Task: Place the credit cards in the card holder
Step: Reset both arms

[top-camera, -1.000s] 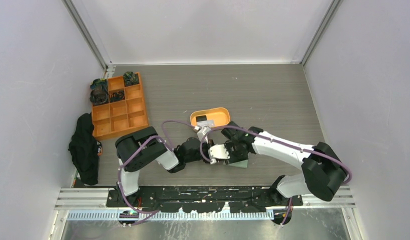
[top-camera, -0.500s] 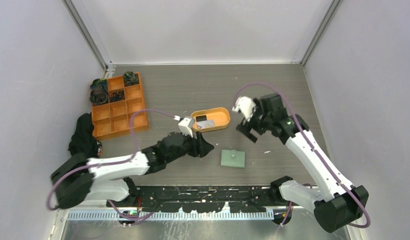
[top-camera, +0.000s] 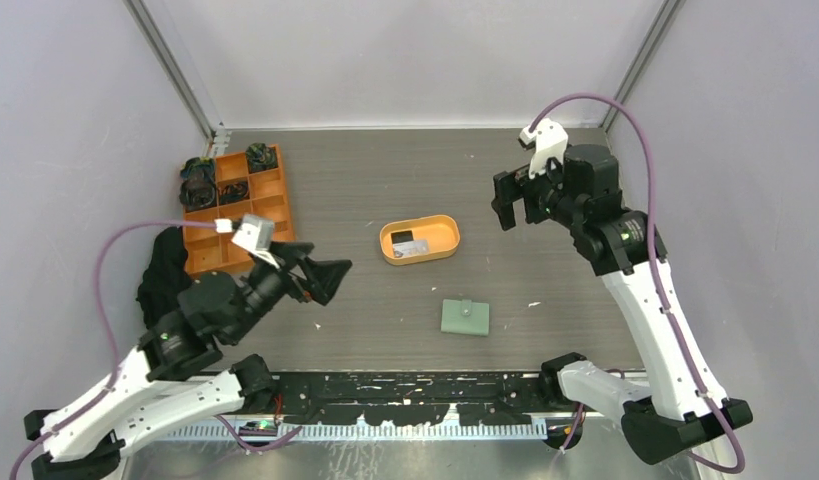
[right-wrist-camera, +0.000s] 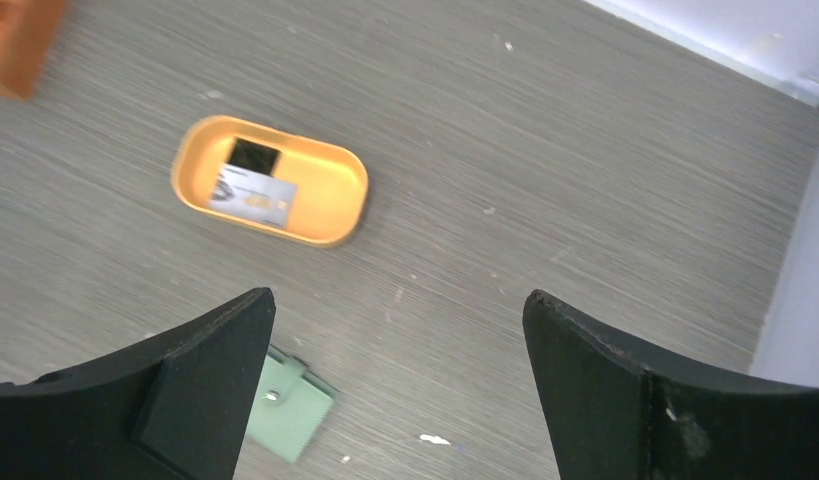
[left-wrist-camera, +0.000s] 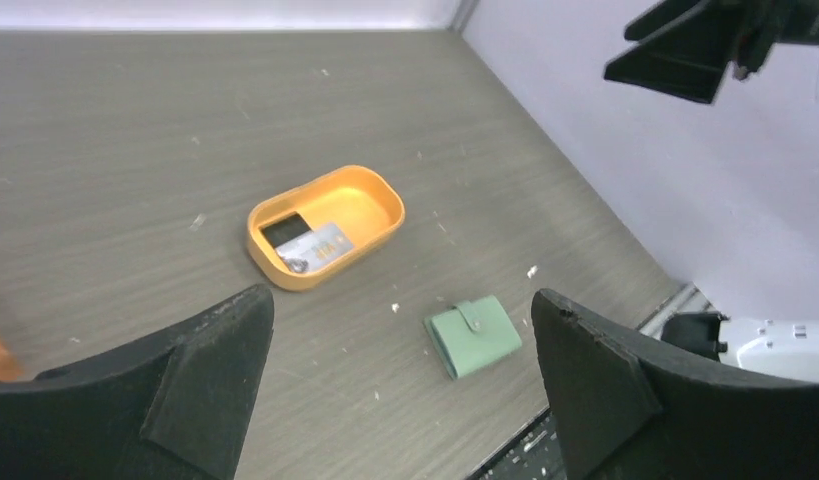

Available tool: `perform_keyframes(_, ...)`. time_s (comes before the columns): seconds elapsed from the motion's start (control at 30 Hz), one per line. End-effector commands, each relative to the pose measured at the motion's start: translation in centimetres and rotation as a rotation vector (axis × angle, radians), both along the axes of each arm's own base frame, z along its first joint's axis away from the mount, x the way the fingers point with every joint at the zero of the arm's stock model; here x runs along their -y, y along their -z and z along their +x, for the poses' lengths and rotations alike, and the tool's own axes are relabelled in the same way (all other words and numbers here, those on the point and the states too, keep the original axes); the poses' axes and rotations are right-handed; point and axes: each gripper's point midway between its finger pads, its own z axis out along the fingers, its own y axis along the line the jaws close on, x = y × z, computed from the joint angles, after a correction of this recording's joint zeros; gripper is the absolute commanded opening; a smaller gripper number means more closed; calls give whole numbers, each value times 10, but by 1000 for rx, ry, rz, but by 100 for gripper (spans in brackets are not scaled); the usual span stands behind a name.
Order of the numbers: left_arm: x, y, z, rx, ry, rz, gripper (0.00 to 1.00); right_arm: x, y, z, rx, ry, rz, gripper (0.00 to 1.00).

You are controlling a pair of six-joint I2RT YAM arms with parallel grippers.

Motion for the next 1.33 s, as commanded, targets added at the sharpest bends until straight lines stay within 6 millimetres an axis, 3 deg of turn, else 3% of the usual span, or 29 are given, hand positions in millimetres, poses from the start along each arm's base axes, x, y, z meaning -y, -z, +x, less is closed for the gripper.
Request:
perform_keyframes(0.0, -35, -17, 6, -26, -116, 200, 100, -16, -45, -13, 2, 5, 182, 100)
perform_keyframes(0.13, -36, -25, 19, -68, -159, 332, 100, -8, -78, -15, 58, 78, 247, 99)
perform_keyframes(0.23, -25, -34, 29, -77, -121, 299, 100, 2, -90, -15, 92, 132, 267, 99)
perform_keyframes(0.3, -17, -38, 38, -92, -81, 243, 100, 8, -91, -15, 99, 150, 271, 100)
perform_keyframes(0.47, -3, -22, 71, -270, 76, 28, 96, 13, -85, -15, 98, 152, 285, 99)
perform_keyframes(0.6, -32, -14, 89, -294, -25, 0, 89, 19, -80, -15, 103, 168, 270, 100)
perform_keyframes(0.77, -61, -33, 74, -183, -141, 72, 96, 19, -82, -10, 97, 161, 249, 100)
perform_keyframes(1.03, -68, -58, 53, -110, -137, 82, 100, 19, -86, -4, 95, 151, 230, 100)
perform_keyframes(1.3, -67, -48, 59, -123, -135, 112, 100, 23, -78, 2, 72, 154, 220, 100)
